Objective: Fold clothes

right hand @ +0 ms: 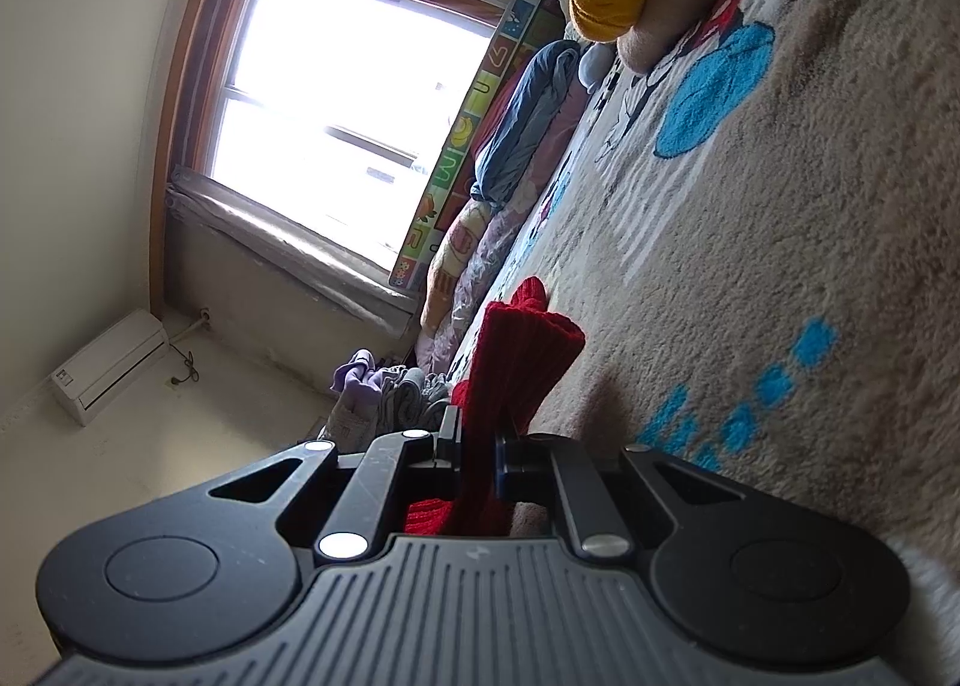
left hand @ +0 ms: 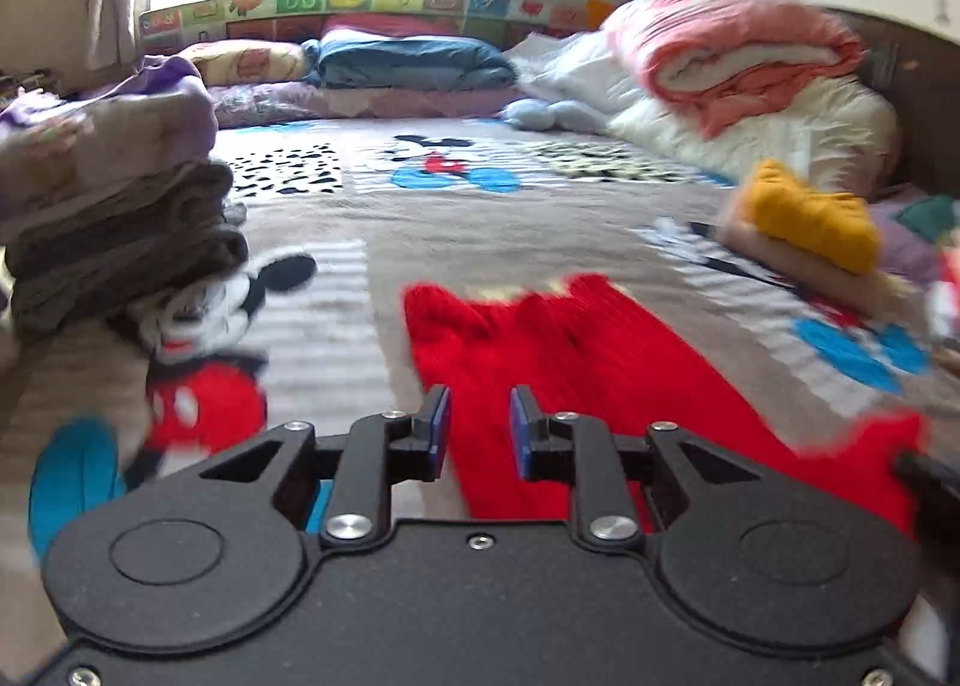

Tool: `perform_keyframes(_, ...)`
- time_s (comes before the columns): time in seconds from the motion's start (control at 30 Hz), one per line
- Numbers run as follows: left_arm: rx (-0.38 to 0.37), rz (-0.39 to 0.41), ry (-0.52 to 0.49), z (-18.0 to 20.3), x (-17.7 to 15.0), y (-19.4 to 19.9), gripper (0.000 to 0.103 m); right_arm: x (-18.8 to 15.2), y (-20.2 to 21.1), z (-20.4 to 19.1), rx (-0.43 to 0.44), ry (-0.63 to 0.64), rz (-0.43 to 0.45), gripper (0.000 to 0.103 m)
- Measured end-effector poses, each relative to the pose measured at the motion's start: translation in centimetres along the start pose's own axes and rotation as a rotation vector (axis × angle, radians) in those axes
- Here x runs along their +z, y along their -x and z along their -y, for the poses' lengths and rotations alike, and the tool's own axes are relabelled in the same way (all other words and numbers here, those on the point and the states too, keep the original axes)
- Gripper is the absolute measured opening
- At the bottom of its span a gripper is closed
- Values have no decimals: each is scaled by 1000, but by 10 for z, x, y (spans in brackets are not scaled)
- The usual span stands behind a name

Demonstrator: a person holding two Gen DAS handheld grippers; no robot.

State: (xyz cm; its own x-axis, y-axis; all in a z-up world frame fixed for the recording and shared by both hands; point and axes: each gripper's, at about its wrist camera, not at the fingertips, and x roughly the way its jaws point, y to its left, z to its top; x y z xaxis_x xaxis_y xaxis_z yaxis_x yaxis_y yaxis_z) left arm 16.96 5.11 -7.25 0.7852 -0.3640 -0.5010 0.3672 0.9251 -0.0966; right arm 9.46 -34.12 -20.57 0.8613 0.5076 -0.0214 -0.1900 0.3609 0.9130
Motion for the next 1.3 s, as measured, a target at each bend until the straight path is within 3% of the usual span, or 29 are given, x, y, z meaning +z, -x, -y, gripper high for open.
perform_keyframes(0.03,-43,16,-8,5,-13,15,27,0,0,0,-3,0,-1,12)
perform_keyframes(0.1,-133,32,-43,16,-34,38,61,0,0,0,-13,-7,-7,12)
perform_keyframes(0.13,-177,31,-72,22,-43,47,65,0,-1,-1,-24,-10,-8,12)
perform_keyframes(0.23,-231,47,-213,46,-56,59,65,0,-2,-3,-55,-12,-11,12)
perform_keyframes(0.33,-256,47,-241,49,-66,62,66,0,-3,-9,-106,-7,-13,12)
perform_keyframes(0.47,-254,5,-328,57,-80,57,66,1,-4,-28,-184,6,0,12)
perform_keyframes(0.7,-259,-111,-453,66,-95,37,67,18,-31,-92,-267,145,-17,11)
perform_keyframes(1.03,-369,-154,-360,47,-84,38,68,37,-136,-181,-342,405,-160,11)
perform_keyframes(1.3,-475,-166,-188,22,-77,34,70,22,-217,-194,-407,477,-253,11)
